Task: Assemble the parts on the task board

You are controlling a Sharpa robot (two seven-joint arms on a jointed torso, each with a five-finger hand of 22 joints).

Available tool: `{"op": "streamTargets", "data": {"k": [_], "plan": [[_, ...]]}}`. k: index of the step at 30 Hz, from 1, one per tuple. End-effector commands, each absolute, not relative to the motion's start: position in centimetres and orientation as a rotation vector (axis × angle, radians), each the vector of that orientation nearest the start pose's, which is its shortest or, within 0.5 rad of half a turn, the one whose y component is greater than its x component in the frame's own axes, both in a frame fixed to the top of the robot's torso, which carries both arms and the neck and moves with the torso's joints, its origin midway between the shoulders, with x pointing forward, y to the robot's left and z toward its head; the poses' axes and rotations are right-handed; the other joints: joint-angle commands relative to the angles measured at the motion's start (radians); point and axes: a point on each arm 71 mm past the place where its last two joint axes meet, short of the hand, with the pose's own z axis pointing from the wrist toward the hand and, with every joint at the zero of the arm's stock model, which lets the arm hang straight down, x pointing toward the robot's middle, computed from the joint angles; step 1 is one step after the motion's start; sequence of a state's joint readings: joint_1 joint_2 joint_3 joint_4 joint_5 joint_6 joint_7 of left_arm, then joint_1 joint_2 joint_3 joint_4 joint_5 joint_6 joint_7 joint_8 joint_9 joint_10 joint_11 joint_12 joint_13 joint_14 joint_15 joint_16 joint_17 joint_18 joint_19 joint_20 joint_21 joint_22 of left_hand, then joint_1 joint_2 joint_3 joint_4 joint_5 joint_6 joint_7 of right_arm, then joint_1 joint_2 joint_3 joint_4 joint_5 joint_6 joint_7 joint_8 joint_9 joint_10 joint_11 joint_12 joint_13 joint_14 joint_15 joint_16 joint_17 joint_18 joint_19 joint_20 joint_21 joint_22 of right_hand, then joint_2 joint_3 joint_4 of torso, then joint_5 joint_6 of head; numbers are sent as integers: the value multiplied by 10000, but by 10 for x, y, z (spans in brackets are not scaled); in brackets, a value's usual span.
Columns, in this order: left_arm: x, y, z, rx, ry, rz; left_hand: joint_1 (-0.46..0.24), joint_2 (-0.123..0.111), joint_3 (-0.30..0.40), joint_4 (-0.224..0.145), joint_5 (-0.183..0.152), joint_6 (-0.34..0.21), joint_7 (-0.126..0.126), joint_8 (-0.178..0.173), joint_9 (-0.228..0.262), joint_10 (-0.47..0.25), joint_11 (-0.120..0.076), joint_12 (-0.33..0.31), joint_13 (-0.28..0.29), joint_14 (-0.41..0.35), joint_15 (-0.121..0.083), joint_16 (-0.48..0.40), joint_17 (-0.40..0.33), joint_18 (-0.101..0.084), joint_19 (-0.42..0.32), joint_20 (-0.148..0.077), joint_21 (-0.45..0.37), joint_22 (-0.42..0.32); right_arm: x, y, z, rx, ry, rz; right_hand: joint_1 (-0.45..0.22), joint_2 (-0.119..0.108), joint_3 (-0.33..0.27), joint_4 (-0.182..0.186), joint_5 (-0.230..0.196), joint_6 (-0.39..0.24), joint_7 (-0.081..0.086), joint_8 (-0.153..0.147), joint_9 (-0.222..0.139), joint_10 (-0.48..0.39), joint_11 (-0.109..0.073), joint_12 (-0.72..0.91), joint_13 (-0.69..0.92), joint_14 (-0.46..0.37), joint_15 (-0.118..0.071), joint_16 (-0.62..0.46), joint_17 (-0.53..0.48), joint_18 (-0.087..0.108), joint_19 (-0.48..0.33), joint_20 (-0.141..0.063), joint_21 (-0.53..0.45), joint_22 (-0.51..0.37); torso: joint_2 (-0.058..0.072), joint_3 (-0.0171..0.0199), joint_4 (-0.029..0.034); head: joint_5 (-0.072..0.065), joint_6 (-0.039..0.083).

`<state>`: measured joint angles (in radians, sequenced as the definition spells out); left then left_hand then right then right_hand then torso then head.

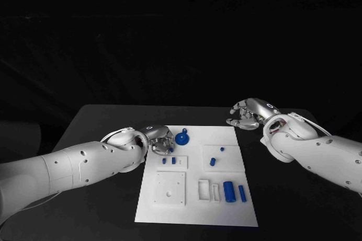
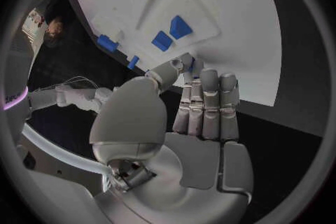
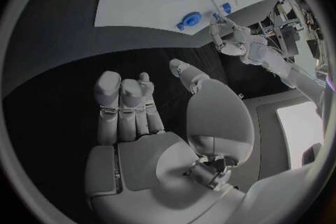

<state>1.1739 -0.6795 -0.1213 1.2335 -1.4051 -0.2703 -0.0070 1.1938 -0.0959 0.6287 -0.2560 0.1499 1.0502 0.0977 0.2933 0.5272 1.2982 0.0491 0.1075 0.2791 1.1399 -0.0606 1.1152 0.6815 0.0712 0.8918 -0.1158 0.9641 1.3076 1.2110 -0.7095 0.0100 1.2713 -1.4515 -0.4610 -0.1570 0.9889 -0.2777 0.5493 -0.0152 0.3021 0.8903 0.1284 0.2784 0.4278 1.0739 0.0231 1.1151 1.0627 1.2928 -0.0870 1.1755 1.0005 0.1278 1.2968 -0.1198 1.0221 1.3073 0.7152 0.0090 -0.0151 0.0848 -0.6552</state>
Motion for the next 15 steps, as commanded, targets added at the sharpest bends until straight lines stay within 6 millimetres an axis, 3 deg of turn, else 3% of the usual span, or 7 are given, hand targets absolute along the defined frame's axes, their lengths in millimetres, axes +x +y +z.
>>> {"op": "streamTargets", "data": {"k": [1, 15], "plan": [[513, 193, -251, 2019, 18139, -6066, 8, 64, 15, 38, -25, 85, 13, 52, 5, 93, -2, -35, -15, 49, -11, 66, 13, 121, 30, -413, 43, 175, 541, -214, -168, 98, 14968, 5123, 122, 10, -5, 70, 44, -34, 70, 43, 10, -74, -18, 30, -17, 56, -22, -53, 11, 1340, 10, -57, -47, 138, -3, 0, 0, 11, 11], [512, 193, -254, 2102, 18054, -5934, 44, 57, 48, 46, -56, 4, 44, -3, -39, 55, 21, -98, -51, -39, 12, 47, 7, 105, -29, -403, 39, 175, 541, -214, -168, 108, 14968, 5119, 122, 11, -8, 76, 45, -34, 70, 43, 10, -76, -18, 32, -21, 56, -22, -56, 13, 1339, 9, -56, -48, 139, 6, 11, -9, 2, -2]]}}
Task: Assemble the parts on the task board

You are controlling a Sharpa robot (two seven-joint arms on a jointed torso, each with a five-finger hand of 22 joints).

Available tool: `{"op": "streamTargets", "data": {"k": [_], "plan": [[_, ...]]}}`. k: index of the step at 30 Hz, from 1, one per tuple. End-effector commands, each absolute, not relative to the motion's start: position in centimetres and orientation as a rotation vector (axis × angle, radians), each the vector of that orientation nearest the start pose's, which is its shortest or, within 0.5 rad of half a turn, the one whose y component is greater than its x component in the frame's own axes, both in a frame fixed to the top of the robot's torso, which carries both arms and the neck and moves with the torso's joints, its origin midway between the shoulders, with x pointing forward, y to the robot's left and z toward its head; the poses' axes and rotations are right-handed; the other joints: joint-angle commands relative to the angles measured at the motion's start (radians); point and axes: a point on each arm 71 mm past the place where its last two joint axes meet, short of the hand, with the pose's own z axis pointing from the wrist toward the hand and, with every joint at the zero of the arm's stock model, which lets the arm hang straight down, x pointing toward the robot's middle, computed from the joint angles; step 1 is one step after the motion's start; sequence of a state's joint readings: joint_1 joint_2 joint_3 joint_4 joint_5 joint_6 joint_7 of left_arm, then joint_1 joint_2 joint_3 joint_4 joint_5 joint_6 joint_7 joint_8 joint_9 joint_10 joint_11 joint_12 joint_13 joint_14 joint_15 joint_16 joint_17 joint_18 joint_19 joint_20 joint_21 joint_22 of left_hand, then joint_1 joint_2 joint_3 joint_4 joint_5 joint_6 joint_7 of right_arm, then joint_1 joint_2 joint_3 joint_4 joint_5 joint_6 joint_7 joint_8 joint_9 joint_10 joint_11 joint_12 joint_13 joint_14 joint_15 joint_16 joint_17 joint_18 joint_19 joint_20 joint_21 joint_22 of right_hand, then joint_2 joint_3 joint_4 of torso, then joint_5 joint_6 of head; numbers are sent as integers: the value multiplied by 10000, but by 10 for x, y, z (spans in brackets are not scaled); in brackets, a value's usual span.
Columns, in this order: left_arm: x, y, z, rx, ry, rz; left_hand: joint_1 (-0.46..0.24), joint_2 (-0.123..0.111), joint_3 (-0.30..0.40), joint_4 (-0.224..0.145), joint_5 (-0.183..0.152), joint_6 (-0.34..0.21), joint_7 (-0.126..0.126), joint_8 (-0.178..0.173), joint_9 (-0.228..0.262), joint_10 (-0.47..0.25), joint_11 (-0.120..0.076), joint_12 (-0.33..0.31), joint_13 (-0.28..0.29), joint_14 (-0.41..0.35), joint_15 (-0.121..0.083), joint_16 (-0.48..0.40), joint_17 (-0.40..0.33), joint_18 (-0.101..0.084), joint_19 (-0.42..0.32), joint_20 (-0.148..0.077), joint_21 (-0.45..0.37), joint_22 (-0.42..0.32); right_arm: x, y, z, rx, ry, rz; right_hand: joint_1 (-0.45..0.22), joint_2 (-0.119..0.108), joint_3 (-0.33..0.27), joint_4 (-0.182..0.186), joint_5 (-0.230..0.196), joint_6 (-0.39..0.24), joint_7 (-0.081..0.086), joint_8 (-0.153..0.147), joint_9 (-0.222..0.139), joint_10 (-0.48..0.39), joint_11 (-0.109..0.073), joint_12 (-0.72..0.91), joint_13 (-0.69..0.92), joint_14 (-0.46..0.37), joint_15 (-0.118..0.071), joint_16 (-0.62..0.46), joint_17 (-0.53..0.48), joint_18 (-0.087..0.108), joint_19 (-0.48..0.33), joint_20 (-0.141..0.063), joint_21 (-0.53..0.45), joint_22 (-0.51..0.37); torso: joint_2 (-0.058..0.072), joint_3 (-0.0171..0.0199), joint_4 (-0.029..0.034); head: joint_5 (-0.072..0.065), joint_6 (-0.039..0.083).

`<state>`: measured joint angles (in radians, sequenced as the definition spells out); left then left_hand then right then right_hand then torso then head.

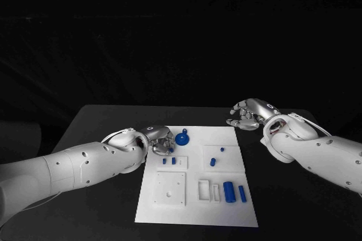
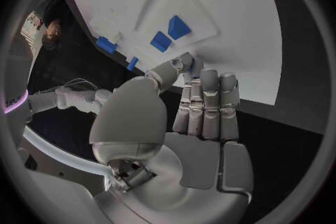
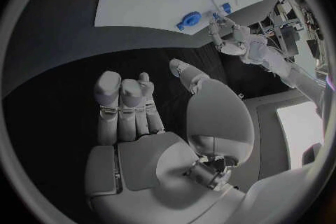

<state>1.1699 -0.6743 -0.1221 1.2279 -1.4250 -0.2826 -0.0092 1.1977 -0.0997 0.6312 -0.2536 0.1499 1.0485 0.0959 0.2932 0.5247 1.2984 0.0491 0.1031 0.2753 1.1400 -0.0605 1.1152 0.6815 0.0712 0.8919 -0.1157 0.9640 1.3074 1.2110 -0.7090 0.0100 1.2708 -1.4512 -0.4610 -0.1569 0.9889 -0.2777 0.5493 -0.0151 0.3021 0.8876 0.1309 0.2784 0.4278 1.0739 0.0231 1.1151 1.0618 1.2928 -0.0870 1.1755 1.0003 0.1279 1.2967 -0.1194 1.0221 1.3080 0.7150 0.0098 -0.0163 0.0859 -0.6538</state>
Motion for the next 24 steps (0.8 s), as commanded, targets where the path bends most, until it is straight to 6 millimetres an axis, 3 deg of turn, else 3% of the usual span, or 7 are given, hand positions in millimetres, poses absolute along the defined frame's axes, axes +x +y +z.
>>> {"op": "streamTargets", "data": {"k": [1, 17, 24], "plan": [[512, 193, -254, 2087, 18060, -5918, 13, 83, 27, 18, -55, 8, 66, -11, -19, 45, 25, -62, -18, -46, 14, 47, 7, 105, -37, -403, 38, 176, 541, -214, -168, 108, 14968, 5119, 123, 11, -8, 76, 45, -7, 45, 43, 10, -76, -18, 32, -12, 56, -22, -57, 15, 1339, 11, -60, -48, 131, 6, 2, 6, -15, -15], [512, 194, -252, 1779, 17787, -5850, 168, -447, 42, 77, -168, -801, 379, -392, -230, -609, 284, -372, -229, -155, 256, 17, -34, 185, -109, -204, 6, 145, 541, -214, -168, 120, 14953, 5114, 121, 4, -15, 80, 46, -13, 46, 40, 9, -79, -17, 32, -16, 55, -21, -61, 17, 1339, 9, -58, -50, 132, 4, 1, -4, -15, -6], [514, 200, -253, 1513, 17836, -5615, 155, -619, 7, 225, -178, -1438, 528, -647, -367, -749, 331, -342, -277, -133, 302, 14, -59, 254, -78, -141, -5, 126, 541, -215, -168, 117, 14962, 5108, 135, 13, -9, 78, 62, -20, 47, 36, 7, -81, -17, 33, -20, 54, -21, -65, 18, 1339, 7, -59, -53, 133, 9, 2, 1, -26, -14]]}}
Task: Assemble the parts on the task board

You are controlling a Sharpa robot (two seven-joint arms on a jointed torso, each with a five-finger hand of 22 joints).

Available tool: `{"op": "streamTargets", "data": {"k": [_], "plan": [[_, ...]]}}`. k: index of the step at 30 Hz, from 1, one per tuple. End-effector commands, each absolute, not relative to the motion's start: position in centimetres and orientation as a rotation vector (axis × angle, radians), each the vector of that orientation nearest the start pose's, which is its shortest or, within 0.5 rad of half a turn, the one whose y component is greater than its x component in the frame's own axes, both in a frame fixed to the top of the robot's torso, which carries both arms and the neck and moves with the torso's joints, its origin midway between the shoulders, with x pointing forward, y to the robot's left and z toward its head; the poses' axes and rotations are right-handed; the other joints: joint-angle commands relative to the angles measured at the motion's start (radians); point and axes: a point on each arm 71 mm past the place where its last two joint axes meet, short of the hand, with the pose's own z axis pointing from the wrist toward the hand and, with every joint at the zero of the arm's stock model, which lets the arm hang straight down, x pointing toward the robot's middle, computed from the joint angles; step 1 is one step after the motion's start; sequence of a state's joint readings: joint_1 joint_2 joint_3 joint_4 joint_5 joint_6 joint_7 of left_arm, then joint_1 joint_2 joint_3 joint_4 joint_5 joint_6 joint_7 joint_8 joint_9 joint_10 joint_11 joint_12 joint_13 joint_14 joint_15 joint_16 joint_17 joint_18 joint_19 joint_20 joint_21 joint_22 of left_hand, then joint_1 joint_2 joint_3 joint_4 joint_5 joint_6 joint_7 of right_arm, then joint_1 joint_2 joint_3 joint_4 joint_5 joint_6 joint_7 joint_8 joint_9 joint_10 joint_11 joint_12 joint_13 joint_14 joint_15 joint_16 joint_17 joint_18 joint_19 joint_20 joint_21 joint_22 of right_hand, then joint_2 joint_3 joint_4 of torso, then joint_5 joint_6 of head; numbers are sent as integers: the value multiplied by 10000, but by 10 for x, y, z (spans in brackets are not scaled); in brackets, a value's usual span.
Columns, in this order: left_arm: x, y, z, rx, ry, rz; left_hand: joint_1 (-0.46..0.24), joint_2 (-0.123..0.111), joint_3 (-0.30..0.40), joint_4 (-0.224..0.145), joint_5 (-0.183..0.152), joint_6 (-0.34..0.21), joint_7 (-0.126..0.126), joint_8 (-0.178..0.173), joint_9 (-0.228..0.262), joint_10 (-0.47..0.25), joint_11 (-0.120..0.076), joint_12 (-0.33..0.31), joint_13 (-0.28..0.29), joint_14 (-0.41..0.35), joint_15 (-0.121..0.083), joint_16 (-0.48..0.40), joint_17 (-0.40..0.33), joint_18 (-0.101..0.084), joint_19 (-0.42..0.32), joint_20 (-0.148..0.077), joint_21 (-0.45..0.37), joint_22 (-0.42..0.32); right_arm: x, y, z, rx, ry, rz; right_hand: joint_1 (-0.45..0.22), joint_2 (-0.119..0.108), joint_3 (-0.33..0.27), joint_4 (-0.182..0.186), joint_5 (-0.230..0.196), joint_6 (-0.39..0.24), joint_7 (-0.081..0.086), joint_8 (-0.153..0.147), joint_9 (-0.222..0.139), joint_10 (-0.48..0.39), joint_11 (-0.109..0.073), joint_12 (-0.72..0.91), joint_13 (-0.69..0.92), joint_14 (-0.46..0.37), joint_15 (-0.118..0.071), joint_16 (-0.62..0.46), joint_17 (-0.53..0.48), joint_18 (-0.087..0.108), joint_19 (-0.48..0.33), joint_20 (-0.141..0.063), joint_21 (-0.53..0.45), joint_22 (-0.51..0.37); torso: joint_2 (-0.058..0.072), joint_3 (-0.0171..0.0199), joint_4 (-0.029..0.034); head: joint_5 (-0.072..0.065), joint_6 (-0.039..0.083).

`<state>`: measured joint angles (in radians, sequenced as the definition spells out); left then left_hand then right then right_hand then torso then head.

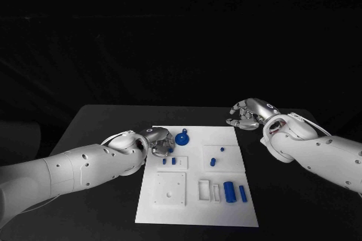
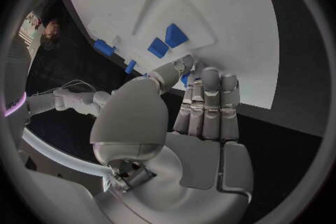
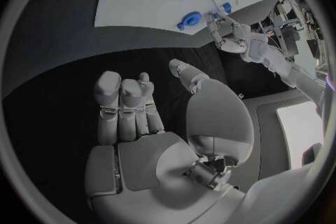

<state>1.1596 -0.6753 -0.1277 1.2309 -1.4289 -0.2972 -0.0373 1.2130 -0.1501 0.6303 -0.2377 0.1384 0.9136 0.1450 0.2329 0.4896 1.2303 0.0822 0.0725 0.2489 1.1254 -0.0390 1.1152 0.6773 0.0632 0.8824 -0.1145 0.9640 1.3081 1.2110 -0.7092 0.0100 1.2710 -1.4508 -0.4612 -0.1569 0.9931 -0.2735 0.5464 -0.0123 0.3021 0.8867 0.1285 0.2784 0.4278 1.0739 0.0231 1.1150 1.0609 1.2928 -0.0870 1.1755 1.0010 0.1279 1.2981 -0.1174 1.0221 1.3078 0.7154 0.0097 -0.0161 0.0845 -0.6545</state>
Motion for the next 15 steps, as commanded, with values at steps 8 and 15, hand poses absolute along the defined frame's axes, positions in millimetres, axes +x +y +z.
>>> {"op": "streamTargets", "data": {"k": [8, 15], "plan": [[516, 208, -253, 1391, 17835, -5396, 31, -149, 18, 88, -68, -187, 41, -64, -34, -98, 6, -35, -24, 14, 93, 13, -22, 348, 23, -145, -8, 117, 541, -215, -168, 115, 14980, 5098, 95, -31, 18, 50, 75, -12, 71, 35, 7, -82, -16, 34, -12, 54, -20, -66, 12, 1339, -8, -78, -54, 135, -3, 1, -2, -15, -11], [518, 217, -253, 1263, 17752, -5199, 140, -249, 39, 36, -69, -245, 25, -60, -41, -175, 27, -50, -46, 0, 113, 2, -31, 365, 13, -131, -16, 116, 541, -217, -168, 182, 15019, 5172, 94, -45, 9, 50, 94, -30, 75, 25, 2, -87, -12, 34, -16, 51, -17, -71, 13, 1339, -13, -76, -57, 136, -2, -2, 1, -29, 22]]}}
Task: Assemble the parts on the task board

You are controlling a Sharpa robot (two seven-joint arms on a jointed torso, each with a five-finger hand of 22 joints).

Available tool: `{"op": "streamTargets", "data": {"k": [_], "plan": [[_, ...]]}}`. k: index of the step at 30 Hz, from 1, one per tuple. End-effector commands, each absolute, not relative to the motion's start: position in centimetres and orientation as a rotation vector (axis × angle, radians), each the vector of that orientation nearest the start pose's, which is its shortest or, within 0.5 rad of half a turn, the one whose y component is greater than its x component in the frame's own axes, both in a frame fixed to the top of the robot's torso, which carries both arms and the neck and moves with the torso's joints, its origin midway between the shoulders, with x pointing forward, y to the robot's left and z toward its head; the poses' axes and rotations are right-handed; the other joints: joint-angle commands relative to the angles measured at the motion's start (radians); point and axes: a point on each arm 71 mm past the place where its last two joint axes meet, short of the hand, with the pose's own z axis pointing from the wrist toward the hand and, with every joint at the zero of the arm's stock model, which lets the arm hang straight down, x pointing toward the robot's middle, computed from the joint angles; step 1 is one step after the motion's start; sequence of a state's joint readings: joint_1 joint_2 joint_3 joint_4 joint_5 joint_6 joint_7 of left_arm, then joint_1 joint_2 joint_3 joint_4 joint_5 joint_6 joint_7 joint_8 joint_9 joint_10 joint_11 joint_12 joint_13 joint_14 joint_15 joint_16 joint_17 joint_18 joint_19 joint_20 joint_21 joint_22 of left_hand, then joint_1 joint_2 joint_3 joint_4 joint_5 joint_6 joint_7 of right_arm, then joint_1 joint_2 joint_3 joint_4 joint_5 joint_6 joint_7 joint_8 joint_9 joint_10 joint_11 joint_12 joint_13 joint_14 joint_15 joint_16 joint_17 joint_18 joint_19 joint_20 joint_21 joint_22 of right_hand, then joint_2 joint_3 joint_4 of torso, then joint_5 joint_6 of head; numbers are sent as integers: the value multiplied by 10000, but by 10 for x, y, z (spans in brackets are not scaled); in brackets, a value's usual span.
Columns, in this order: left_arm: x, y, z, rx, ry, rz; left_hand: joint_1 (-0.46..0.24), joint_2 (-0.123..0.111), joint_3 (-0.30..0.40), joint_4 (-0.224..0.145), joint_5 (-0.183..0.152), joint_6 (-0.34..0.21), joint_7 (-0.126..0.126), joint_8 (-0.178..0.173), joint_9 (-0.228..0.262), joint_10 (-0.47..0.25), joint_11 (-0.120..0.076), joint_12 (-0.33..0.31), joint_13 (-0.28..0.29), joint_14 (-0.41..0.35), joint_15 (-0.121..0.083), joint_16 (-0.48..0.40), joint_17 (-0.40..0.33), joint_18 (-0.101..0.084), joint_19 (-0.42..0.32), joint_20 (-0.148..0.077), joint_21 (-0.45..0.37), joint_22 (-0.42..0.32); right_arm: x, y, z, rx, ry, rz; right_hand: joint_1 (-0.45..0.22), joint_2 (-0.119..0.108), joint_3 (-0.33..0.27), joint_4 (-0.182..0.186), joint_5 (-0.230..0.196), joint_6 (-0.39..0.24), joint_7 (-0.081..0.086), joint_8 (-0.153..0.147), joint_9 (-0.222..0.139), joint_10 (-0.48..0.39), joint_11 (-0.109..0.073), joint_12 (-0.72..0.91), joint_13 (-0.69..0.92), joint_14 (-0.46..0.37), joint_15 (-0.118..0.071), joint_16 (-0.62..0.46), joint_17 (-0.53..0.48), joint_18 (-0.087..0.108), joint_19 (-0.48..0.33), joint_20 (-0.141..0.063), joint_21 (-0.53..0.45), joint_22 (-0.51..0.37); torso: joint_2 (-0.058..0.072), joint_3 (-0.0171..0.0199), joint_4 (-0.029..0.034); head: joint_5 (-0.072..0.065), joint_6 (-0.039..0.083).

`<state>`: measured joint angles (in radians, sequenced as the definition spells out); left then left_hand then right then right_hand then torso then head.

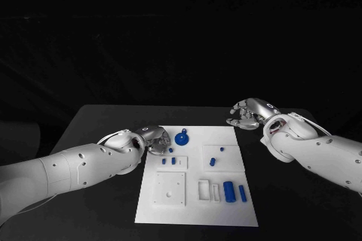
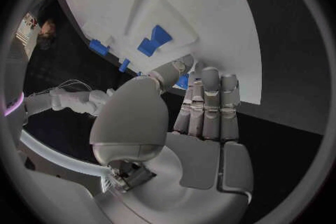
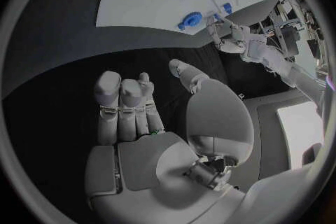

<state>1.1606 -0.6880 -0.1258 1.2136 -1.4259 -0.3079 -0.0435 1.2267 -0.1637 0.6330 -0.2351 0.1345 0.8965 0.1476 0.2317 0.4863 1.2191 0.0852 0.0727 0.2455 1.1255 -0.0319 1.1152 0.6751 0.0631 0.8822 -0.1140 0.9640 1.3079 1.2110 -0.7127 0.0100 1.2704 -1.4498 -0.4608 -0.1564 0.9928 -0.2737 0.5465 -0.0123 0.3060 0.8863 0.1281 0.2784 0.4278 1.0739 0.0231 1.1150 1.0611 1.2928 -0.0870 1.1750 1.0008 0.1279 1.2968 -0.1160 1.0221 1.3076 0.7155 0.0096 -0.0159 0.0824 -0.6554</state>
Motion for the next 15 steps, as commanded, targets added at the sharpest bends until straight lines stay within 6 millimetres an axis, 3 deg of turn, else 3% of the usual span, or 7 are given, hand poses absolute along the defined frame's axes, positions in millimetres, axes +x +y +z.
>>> {"op": "streamTargets", "data": {"k": [1, 9, 11, 13, 15], "plan": [[519, 219, -253, 1213, 17710, -5181, 12, -115, 15, 9, -29, -73, 1, -44, -7, -67, -1, -50, -13, -2, 43, 1, -10, 368, 14, -134, -16, 117, 541, -218, -169, 215, 15044, 5203, 101, -47, 6, 46, 63, -42, 83, 16, -2, -91, -9, 33, -20, 49, -15, -70, 15, 1339, -4, -89, -59, 138, -4, -4, 0, -12, 35], [524, 243, -250, -1083, 17659, -5704, 112, -17, 86, 47, 18, 49, 134, 82, 28, -23, -7, -1, -7, 24, 38, 16, -14, 378, 7, -115, -34, 109, 541, -216, -170, 289, 15269, 6046, 308, 49, 42, -104, 34, -242, 174, -85, -43, -265, 80, -86, -109, -129, 73, -247, -32, 1339, -212, -19, -226, 98, -11, -3, -9, -71, 78], [528, 252, -245, -2448, 17554, -6106, 148, 36, 106, 37, 49, 85, 142, 120, 39, -12, -10, 7, -6, 35, 36, 24, -13, 380, 5, -116, -38, 107, 541, -215, -170, 215, 15267, 6352, 499, 155, 143, -246, -19, -301, 182, -108, -49, -425, 105, -277, -244, -323, 122, -495, -137, 1332, -446, 65, -447, 21, -14, 2, -14, -127, 105], [532, 259, -239, -3650, 17411, -6555, 142, 54, 106, 32, 68, 166, 96, 193, 65, -2, -5, 14, -6, -12, 43, -20, -36, 369, -21, -106, -62, 99, 540, -213, -170, 160, 15246, 6589, 669, 235, 390, -411, -455, -336, 254, -107, -43, -807, 164, -849, -669, -729, 206, -1011, -369, 1277, -950, 319, -945, -168, -11, 1, -16, -191, 126], [535, 264, -234, -4742, 17233, -7247, 142, 54, 106, 32, 68, 166, 96, 193, 65, -2, -5, 14, -6, -12, 43, -20, -36, 369, -21, -106, -62, 99, 539, -212, -170, 79, 15264, 6755, 710, 264, 515, -429, -616, -342, 271, -106, -41, -985, 184, -1056, -802, -910, 261, -1190, -449, 1249, -1144, 392, -1124, -236, -8, -1, -11, -286, 153]]}}
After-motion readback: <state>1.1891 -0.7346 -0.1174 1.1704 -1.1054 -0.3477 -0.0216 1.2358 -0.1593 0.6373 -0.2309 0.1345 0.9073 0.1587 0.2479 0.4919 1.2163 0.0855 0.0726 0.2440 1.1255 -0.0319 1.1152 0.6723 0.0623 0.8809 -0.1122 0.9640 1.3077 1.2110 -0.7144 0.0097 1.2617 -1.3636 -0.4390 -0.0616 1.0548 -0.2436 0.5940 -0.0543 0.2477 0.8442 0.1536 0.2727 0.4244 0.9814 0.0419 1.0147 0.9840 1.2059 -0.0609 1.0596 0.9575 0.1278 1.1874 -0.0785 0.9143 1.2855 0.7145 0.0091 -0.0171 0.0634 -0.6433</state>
